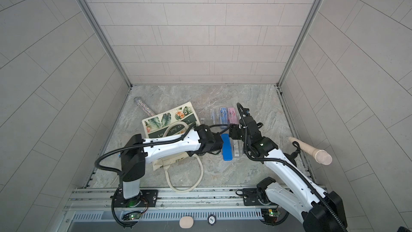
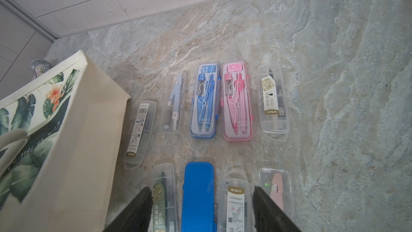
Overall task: Take out the compass set from the canvas bag
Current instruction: Adjust the canvas bag at the center of the board.
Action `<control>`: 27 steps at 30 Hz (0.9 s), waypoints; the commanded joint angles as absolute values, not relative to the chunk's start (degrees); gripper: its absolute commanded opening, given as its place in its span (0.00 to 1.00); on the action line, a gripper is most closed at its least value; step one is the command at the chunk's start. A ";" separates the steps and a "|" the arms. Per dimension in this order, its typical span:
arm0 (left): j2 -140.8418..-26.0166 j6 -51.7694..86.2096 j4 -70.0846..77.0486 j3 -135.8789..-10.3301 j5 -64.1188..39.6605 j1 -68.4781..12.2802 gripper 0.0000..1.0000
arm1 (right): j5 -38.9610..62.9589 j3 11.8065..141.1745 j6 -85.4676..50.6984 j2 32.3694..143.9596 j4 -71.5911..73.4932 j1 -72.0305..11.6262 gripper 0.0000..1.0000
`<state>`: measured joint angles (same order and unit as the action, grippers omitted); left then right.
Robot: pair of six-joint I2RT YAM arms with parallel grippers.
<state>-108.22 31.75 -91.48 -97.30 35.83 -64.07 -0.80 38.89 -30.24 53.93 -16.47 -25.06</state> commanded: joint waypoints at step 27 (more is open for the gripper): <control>-83.68 39.02 -75.65 -109.77 -4.47 -33.21 0.00 | 26.19 42.81 -29.99 52.02 -3.94 -34.67 0.83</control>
